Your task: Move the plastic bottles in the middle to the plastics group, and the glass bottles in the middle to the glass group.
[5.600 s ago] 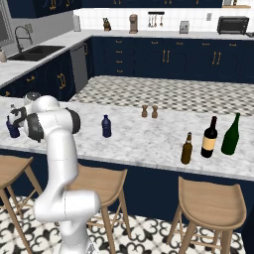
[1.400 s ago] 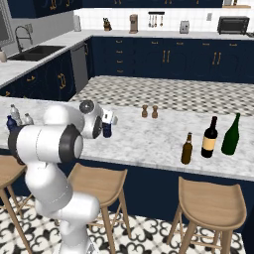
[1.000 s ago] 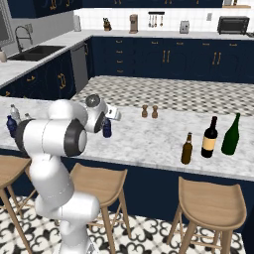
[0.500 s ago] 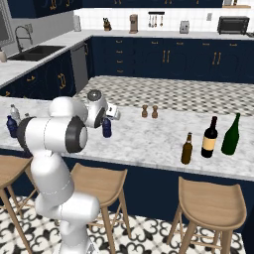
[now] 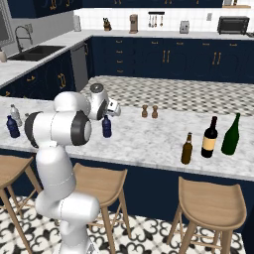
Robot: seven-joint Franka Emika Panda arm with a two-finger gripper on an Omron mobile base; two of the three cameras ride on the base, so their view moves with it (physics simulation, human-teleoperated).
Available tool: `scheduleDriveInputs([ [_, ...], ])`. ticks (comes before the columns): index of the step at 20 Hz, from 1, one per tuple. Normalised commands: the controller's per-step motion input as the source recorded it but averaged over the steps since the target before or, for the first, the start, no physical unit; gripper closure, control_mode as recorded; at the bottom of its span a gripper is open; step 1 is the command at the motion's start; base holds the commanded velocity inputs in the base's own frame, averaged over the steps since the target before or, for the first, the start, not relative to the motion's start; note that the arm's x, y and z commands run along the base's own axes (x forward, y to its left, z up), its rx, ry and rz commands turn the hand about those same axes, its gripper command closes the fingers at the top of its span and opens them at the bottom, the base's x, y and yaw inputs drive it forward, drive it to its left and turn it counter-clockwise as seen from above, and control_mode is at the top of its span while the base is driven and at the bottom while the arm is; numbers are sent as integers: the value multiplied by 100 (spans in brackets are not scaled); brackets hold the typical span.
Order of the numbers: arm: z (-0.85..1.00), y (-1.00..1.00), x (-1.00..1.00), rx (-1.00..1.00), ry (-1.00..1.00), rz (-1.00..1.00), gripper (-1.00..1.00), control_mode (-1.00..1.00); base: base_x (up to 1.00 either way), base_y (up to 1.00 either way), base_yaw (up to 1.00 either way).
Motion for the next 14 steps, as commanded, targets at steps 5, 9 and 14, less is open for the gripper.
scheduleDriveInputs([
  [5,-22,0,17,0,1,1,-100,-100,0,0,0],
  [9,-34,0,15,0,0,2,-100,-100,0,0,0],
  [14,-40,0,8,0,0,2,-100,-100,0,0,0],
])
